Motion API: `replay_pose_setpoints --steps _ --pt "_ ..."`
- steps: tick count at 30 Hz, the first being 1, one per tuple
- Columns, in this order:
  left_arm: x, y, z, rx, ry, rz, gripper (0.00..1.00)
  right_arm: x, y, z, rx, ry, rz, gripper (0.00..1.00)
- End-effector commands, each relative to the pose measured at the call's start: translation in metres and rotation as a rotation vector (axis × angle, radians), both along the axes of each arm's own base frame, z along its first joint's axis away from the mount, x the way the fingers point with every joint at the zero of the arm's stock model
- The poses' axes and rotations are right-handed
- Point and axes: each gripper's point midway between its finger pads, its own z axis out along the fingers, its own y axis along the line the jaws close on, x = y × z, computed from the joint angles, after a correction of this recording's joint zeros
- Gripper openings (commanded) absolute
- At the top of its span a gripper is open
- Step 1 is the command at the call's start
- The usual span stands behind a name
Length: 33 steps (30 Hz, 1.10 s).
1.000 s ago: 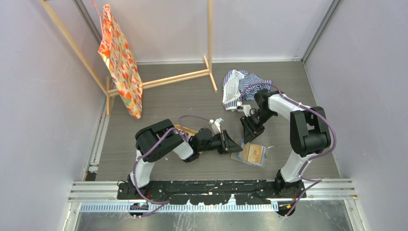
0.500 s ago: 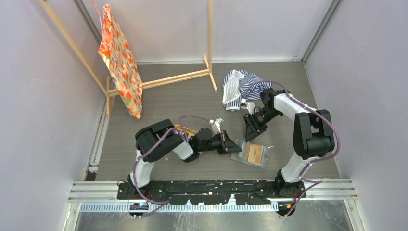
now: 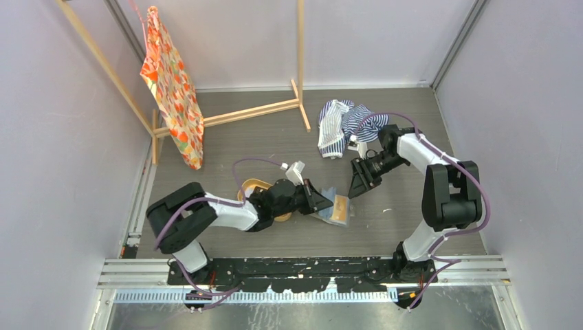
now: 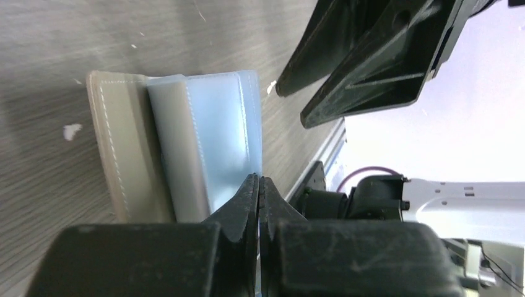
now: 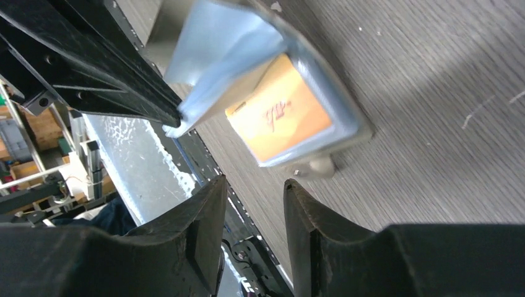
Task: Put the credit cards into the card holder
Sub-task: Turn over the card slot in the card holder.
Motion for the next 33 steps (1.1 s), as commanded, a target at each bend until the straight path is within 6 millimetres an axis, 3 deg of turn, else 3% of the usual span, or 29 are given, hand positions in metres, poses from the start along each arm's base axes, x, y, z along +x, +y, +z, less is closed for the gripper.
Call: replay_pose_setpoints --steps 1,6,11,17,22,29,33 --pt "0.015 0.016 0.000 0.122 -0.083 0.102 0.00 0.000 0.019 0.009 0.087 0.023 0.010 0.44" --pt "0.014 0.007 -0.011 0.124 -0.061 0.075 0.00 -0.001 0.038 -0.007 0.050 0.100 0.015 0.42" --pt "0.015 0.000 -0.019 0.099 -0.041 0.071 0.00 0.009 0.047 -0.025 0.053 0.276 -0.059 0.32" --pt "0.016 -0.001 -0.020 0.104 -0.043 0.068 0.00 0.014 0.053 -0.010 0.231 0.412 -0.139 0.46" --pt "0.016 -0.001 -0.028 0.106 -0.029 0.073 0.00 0.016 0.052 -0.009 0.268 0.450 -0.152 0.50" --pt "0.016 0.009 -0.027 0.112 -0.034 0.100 0.00 0.013 0.051 -0.016 0.250 0.478 -0.142 0.48" --pt "0.016 0.014 -0.024 0.125 -0.039 0.112 0.00 0.011 0.056 -0.023 0.223 0.492 -0.125 0.39"
